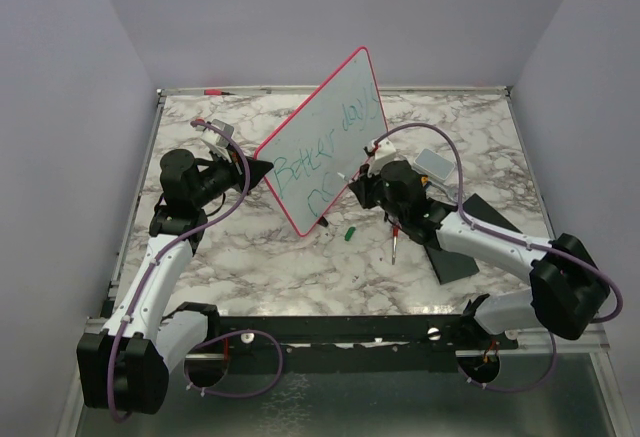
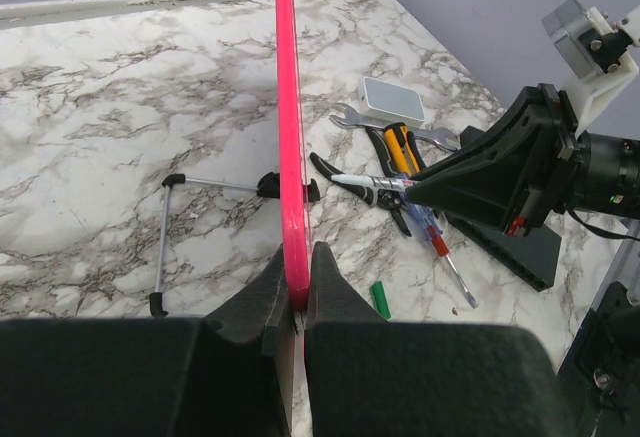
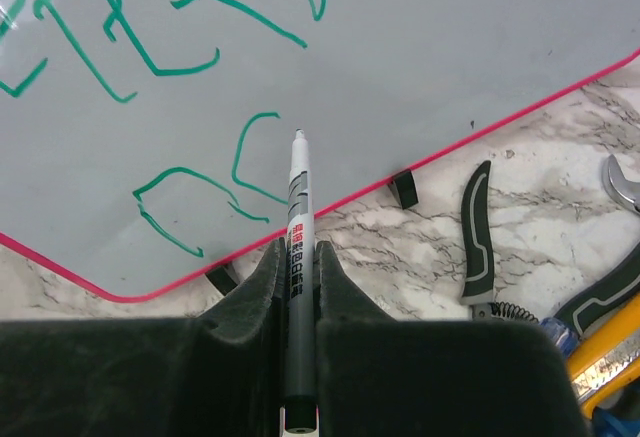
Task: Write a sentence on the whiteboard
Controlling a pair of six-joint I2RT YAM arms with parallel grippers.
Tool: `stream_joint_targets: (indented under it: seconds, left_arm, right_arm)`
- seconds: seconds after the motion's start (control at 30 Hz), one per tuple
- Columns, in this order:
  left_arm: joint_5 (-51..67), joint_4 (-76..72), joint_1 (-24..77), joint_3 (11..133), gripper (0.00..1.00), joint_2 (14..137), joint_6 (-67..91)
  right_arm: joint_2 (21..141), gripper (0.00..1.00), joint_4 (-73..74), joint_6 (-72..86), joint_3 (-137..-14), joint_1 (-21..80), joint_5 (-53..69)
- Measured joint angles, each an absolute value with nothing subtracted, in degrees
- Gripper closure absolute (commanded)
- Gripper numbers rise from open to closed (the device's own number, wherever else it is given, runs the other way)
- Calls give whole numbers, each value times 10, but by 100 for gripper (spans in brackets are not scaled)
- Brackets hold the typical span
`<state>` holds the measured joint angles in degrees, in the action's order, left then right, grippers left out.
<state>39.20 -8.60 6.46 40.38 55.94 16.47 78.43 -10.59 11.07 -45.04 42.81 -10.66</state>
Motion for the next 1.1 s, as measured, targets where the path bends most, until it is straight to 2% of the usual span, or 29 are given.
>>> stream_joint_targets:
  seconds: [1.1]
  left_arm:
    - [392,-86,65,404,100,559,165]
  right_arm:
    - [837,99,-140,111,-469,428,-83]
